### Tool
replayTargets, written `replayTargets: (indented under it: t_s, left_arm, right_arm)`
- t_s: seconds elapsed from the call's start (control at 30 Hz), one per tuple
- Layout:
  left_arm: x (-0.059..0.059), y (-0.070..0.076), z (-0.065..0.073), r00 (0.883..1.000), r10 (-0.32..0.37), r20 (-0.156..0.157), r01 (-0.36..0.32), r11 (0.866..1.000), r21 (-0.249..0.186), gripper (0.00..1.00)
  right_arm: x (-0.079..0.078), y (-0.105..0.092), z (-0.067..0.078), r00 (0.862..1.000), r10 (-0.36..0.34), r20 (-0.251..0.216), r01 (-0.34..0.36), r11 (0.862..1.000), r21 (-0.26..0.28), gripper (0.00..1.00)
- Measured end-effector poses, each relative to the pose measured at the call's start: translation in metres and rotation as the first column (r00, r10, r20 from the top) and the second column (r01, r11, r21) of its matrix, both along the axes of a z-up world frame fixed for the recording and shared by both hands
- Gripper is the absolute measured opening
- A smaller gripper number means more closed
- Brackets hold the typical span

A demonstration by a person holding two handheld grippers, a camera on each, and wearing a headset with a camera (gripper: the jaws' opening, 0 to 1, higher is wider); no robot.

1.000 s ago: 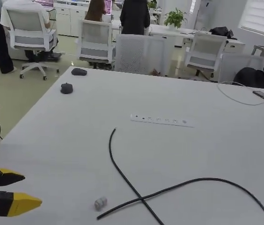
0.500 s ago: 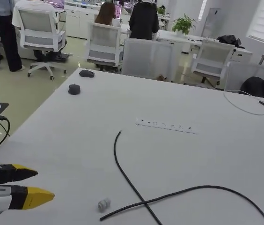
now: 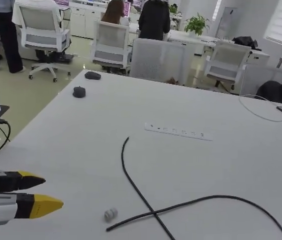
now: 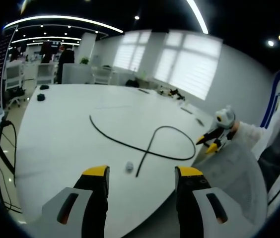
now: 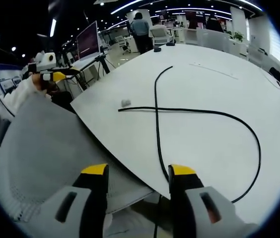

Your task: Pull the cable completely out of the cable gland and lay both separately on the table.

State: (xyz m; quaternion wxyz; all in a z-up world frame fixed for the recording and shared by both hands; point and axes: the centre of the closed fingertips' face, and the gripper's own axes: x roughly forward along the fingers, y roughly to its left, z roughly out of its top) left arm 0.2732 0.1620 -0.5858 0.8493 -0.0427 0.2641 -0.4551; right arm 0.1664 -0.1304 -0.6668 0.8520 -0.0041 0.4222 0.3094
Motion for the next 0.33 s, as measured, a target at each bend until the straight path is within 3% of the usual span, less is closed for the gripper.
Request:
replayTargets:
  t_s: [0.2,0.33]
  left_arm:
    - [-0.0028,-0.0052,-0.0052,1.000,-0.009,-0.017,0.010,1.000,0.005,0.53]
    - [-0.0055,-0.0069,-0.0066,0.999,0.003,-0.044,-0.003,1.000,-0.015,0.52]
  right_arm:
    - [-0.0047,-0.0050,-0.0057,1.000,-0.016,-0.009,0.016,1.000,0.007,0.48]
    - [-0.0092,-0.0074,-0.0073,1.000,-0.025,-0.015,0.025,1.000,0.013,0.48]
